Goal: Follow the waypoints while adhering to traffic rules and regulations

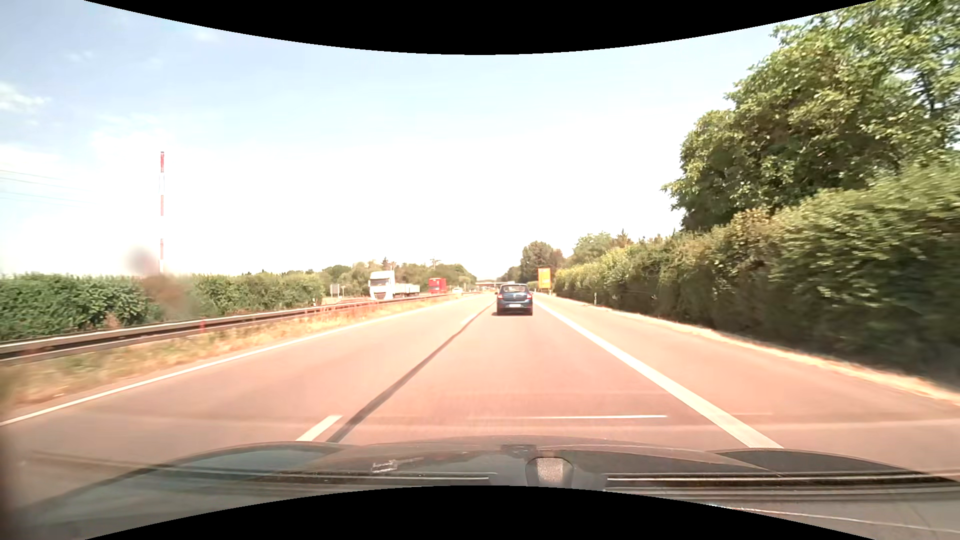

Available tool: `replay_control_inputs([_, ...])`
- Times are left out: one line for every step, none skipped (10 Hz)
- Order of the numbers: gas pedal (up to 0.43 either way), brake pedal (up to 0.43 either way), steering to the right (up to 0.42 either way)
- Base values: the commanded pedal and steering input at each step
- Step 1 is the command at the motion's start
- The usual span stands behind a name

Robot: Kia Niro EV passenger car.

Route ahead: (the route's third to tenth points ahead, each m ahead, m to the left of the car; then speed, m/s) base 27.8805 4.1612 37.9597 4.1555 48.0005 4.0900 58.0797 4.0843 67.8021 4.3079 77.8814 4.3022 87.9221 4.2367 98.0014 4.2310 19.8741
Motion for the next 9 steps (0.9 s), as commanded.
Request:
replay_control_inputs([0.220, 0.000, -0.001])
replay_control_inputs([0.228, 0.000, -0.001])
replay_control_inputs([0.240, 0.000, -0.001])
replay_control_inputs([0.240, 0.000, -0.001])
replay_control_inputs([0.248, 0.000, -0.001])
replay_control_inputs([0.248, 0.000, -0.001])
replay_control_inputs([0.260, 0.000, -0.001])
replay_control_inputs([0.260, 0.000, -0.001])
replay_control_inputs([0.287, 0.000, -0.001])
